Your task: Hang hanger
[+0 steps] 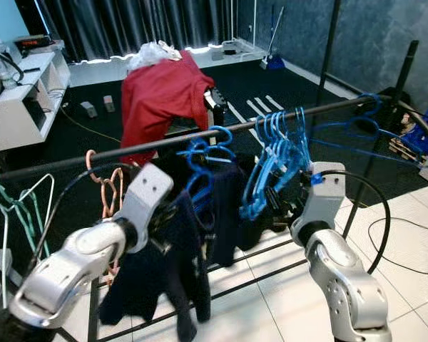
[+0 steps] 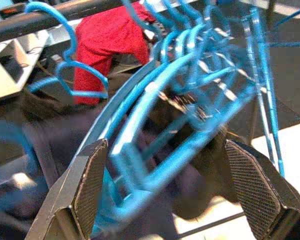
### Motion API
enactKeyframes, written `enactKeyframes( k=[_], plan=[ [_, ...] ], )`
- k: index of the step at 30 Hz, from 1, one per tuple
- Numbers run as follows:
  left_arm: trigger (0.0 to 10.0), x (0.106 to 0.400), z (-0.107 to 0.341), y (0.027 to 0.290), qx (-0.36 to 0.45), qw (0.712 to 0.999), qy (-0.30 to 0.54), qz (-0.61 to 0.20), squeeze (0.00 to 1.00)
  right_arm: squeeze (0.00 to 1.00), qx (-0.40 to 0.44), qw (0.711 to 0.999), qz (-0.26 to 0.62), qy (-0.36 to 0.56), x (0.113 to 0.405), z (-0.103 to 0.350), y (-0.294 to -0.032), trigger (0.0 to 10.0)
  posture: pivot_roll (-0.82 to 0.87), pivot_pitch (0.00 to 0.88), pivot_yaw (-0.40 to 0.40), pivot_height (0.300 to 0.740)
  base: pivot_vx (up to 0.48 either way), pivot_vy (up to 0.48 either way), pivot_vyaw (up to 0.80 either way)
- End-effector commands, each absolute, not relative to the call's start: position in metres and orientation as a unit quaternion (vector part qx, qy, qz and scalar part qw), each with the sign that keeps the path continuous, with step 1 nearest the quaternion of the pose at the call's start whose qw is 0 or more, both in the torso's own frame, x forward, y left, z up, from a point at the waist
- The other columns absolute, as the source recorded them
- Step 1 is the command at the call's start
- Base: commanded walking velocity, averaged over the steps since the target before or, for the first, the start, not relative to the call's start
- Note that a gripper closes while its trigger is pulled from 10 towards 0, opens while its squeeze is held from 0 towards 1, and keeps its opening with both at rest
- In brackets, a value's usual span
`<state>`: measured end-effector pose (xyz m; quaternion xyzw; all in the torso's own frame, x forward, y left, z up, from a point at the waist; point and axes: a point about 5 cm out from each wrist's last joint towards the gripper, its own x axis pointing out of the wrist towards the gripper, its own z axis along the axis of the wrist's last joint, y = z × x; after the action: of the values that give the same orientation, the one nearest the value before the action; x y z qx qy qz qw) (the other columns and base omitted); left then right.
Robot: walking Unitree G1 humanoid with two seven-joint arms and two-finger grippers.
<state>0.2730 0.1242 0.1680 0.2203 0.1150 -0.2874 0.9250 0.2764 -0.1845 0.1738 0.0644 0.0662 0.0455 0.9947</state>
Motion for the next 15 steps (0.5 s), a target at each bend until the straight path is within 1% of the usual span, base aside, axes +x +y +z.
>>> enactKeyframes(
  k=[1, 3, 4, 5, 6, 7, 8, 9, 12, 13, 15],
  plan=[
    [10.0, 0.270, 0.163, 0.134, 0.254, 0.914, 0.146, -0.280, 0.00, 0.00, 0.066, 0.994, 0.052, 0.071, 0.276, 0.173, -0.181, 10.0, -0.16, 0.000, 0.032, 0.740, 0.000, 0.000, 0.00],
    [10.0, 0.270, 0.163, 0.134, 0.254, 0.914, 0.146, -0.280, 0.00, 0.00, 0.066, 0.994, 0.052, 0.071, 0.276, 0.173, -0.181, 10.0, -0.16, 0.000, 0.032, 0.740, 0.000, 0.000, 0.00],
    [10.0, 0.273, 0.161, 0.147, 0.281, 0.913, 0.175, -0.240, 0.00, 0.00, 0.067, 0.994, 0.052, 0.072, 0.276, 0.173, -0.181, 10.0, -0.16, 0.000, 0.032, 0.740, 0.000, 0.000, 0.00],
    [10.0, 0.279, 0.161, 0.157, 0.290, 0.920, 0.182, -0.191, 0.00, 0.00, 0.068, 0.994, 0.051, 0.072, 0.276, 0.173, -0.181, 10.0, -0.16, 0.000, 0.034, 0.740, 0.000, 0.000, 0.00],
    [10.0, 0.279, 0.161, 0.157, 0.290, 0.920, 0.182, -0.191, 0.00, 0.00, 0.068, 0.994, 0.051, 0.072, 0.276, 0.173, -0.181, 10.0, -0.16, 0.000, 0.034, 0.740, 0.000, 0.000, 0.00],
    [10.0, 0.283, 0.162, 0.162, 0.292, 0.925, 0.185, -0.158, 0.00, 0.00, 0.069, 0.994, 0.051, 0.072, 0.276, 0.173, -0.181, 10.0, -0.16, 0.000, 0.035, 0.740, 0.000, 0.000, 0.00],
    [10.0, 0.283, 0.162, 0.162, 0.292, 0.925, 0.185, -0.158, 0.00, 0.00, 0.069, 0.994, 0.051, 0.072, 0.276, 0.173, -0.181, 10.0, -0.16, 0.000, 0.035, 0.740, 0.000, 0.000, 0.00],
    [10.0, 0.286, 0.165, 0.163, 0.284, 0.932, 0.176, -0.139, 0.00, 0.00, 0.069, 0.994, 0.051, 0.072, 0.276, 0.173, -0.180, 10.0, -0.16, 0.000, 0.036, 0.740, 0.000, 0.000, 0.00],
    [10.0, 0.286, 0.165, 0.163, 0.284, 0.932, 0.176, -0.139, 0.00, 0.00, 0.069, 0.994, 0.051, 0.072, 0.276, 0.173, -0.180, 10.0, -0.16, 0.000, 0.036, 0.740, 0.000, 0.000, 0.00],
    [10.0, 0.290, 0.173, 0.165, 0.281, 0.939, 0.153, -0.123, 0.00, 0.00, 0.070, 0.994, 0.051, 0.072, 0.276, 0.173, -0.180, 10.0, -0.16, 0.000, 0.035, 0.740, 0.000, 0.000, 0.00],
    [10.0, 0.290, 0.173, 0.165, 0.281, 0.939, 0.153, -0.123, 0.00, 0.00, 0.070, 0.994, 0.051, 0.072, 0.276, 0.173, -0.180, 10.0, -0.16, 0.000, 0.035, 0.740, 0.000, 0.000, 0.00]
  ],
)
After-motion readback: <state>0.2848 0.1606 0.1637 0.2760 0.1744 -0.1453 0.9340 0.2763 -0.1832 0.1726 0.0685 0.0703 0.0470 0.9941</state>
